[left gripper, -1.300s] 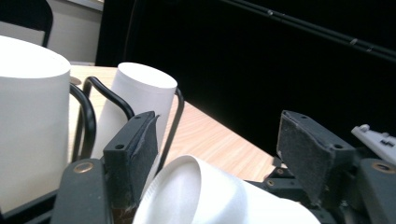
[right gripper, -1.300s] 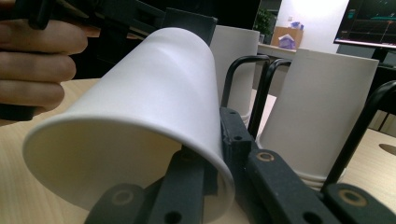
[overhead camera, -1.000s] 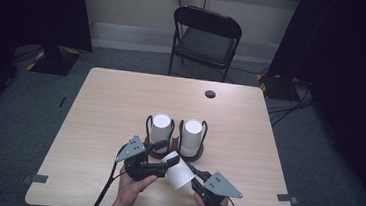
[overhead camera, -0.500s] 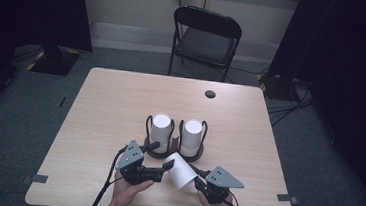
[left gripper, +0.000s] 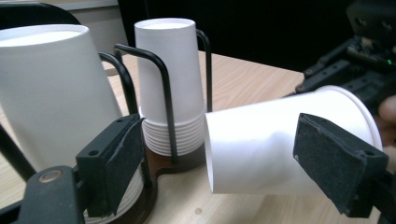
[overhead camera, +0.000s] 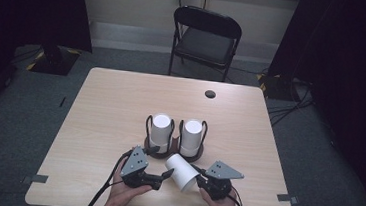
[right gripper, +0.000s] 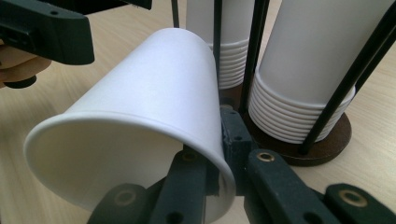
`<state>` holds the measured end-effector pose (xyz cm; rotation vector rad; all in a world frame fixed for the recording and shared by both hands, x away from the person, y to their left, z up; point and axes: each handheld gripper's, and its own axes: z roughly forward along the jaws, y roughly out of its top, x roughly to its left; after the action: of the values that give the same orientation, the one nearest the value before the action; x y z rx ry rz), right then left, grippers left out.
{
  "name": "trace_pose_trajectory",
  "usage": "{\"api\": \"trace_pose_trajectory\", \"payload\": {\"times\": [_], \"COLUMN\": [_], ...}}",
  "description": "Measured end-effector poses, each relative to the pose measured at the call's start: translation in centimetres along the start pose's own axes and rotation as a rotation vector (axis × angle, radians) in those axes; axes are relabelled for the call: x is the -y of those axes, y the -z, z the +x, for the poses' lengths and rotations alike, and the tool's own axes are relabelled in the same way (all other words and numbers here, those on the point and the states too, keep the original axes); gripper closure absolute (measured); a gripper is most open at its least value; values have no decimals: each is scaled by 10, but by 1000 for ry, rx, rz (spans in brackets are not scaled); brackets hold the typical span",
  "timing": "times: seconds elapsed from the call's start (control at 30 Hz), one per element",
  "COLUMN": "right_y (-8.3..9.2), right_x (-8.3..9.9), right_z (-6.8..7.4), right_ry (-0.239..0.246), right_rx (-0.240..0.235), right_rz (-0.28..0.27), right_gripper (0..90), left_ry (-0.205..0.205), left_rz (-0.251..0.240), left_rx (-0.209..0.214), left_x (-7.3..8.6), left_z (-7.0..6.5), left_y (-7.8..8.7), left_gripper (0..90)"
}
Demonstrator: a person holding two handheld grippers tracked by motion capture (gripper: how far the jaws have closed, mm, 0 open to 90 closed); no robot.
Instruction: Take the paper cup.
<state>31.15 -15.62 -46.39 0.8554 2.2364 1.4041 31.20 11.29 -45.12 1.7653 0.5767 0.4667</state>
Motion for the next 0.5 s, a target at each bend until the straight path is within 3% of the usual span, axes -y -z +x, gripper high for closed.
{"api": "trace_pose_trajectory", "payload": {"times": [0.1,0.5], "right_y": [1,6], "right_x": [-3,-15], "right_z": [1,-10], "right_ry": [43,30], "right_rx": [5,-43], "right_rz": [40,165], "right_gripper": [876,876], "left_ry": [10,-119], "left_rz": [-6,25], "left_rx": [30,81], "left_x": [3,8], "left_z": [-1,-16], "left_y": [-2,-7], "left_gripper": [164,159]}}
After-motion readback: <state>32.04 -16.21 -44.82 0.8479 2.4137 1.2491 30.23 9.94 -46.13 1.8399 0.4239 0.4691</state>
